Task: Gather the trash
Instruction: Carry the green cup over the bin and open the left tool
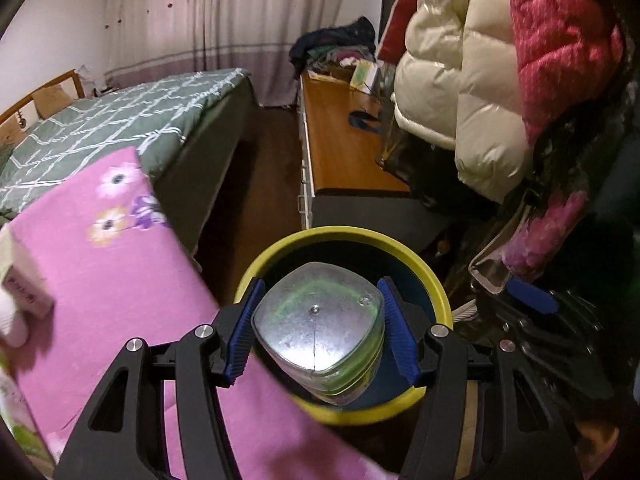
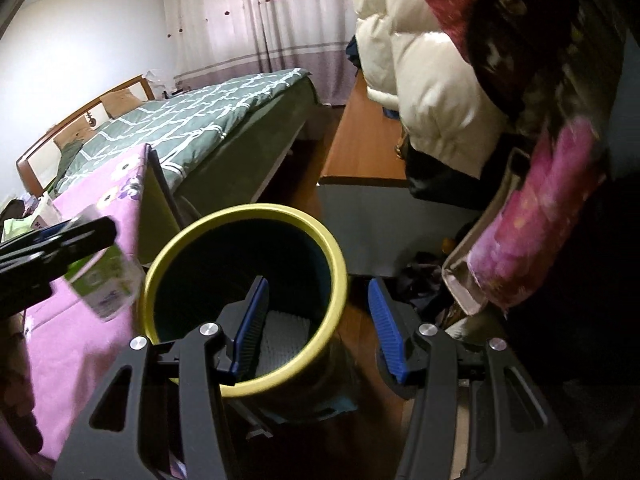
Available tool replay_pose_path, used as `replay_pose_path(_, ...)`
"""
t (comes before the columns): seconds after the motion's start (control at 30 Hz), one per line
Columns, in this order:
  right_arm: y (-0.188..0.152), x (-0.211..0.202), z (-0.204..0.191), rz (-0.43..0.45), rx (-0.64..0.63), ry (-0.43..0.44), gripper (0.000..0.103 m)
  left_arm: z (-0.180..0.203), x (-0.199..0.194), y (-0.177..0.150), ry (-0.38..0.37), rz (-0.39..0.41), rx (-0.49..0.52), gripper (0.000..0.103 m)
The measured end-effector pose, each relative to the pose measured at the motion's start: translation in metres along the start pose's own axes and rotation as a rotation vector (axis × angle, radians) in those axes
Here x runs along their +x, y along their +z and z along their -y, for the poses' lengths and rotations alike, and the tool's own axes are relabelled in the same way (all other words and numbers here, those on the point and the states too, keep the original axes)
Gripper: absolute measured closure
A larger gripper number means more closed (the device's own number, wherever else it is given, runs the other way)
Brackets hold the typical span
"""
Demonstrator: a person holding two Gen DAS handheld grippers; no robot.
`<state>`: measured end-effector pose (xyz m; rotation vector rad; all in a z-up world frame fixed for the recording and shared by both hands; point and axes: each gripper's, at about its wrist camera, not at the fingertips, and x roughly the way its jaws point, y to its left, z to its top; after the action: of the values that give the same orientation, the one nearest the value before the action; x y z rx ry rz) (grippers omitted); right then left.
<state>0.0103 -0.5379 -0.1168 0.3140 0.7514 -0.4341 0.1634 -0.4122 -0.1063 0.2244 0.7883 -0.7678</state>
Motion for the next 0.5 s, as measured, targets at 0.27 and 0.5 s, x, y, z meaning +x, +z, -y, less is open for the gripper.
replay_pose_path(0.27,-0.006,-0.001,0.002,-0.014,0.011,-0.002,0.048,0.005,0.016,0.009,0.029,0.033,-0.003,0.019)
replay_pose_path(0.5,-0.008,-0.003,-0.014,-0.016,-0.010,0.028,0.048,-0.017,-0.055,-0.004,0.034,0.119,-0.053,0.010)
